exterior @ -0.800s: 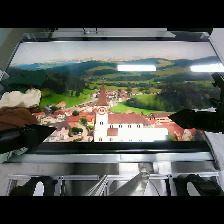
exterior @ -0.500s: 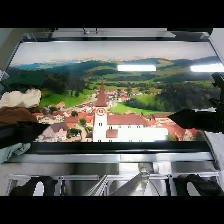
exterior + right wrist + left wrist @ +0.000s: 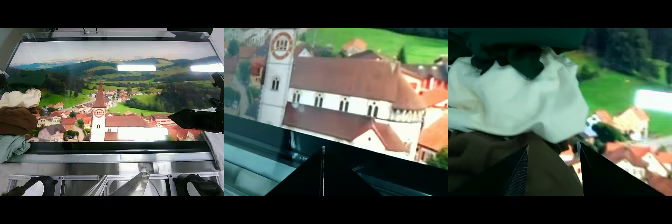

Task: Fold the shirts.

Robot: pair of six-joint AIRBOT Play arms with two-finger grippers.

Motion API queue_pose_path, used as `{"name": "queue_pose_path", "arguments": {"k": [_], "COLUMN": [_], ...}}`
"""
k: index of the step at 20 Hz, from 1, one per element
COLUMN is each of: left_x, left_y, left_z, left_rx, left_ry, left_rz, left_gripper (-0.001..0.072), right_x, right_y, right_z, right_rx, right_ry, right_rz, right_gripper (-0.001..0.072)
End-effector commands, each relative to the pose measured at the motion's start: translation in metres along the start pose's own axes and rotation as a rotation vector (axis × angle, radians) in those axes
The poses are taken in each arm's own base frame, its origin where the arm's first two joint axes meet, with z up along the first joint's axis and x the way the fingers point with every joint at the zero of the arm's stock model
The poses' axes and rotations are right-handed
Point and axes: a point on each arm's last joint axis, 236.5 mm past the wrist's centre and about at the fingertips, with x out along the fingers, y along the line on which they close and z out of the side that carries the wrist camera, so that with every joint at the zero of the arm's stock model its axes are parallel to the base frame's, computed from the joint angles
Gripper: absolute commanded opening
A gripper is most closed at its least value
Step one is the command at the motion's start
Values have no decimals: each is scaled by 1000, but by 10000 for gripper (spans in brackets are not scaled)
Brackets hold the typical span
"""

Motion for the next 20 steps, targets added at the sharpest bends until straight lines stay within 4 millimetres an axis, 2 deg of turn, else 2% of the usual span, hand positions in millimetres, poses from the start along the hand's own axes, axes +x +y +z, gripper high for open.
{"name": "queue_pose_path", "arguments": {"k": [1, 3, 4, 6, 7, 8, 9, 10, 11, 12, 14, 16, 17, 18, 19, 20], "left_x": [116, 160, 175, 198, 205, 209, 212, 214, 216, 220, 228, 237, 242, 247, 249, 249], "left_y": [52, 65, 67, 70, 62, 52, 43, 38, 36, 33, 32, 30, 28, 29, 25, 23], "left_z": [0, -9, -8, 9, 21, 31, 42, 46, 45, 41, 32, 32, 34, 35, 36, 36], "left_rx": [-47, -70, -69, -72, -99, -130, -159, -170, -168, -164, -165, -164, -161, -162, -157, -151], "left_ry": [172, 249, 256, 204, 173, 146, 121, 114, 121, 138, 165, 156, 142, 132, 132, 134], "left_rz": [47, 39, 39, 41, 5, -42, -88, -113, -116, -119, -121, -119, -117, -114, -116, -119], "left_gripper": [331, 332, 332, 332, 328, 253, 72, 258, 627, 714, 713, 711, 656, 463, 152, 5], "right_x": [0, 0, 0, 0, 0, 0, 0, 0, 0, 0, 0, 0, 0, 0, 0, 0], "right_y": [0, -1, -1, -1, -2, -2, -2, -2, -2, -2, -2, -2, -3, -3, -3, -3], "right_z": [0, 8, 12, 12, 12, 12, 12, 13, 13, 13, 15, 15, 15, 17, 17, 17], "right_rx": [0, 0, 0, 0, 0, 0, 0, 0, 0, 0, 1, 0, 1, 1, 1, 1], "right_ry": [0, -34, -51, -53, -52, -52, -53, -56, -56, -56, -62, -62, -65, -69, -70, -69], "right_rz": [0, -4, -7, -7, -7, -7, -7, -7, -7, -7, -9, -9, -10, -10, -10, -10], "right_gripper": [23, 22, 22, 23, 23, 23, 23, 22, 23, 23, 23, 22, 23, 23, 22, 23]}}
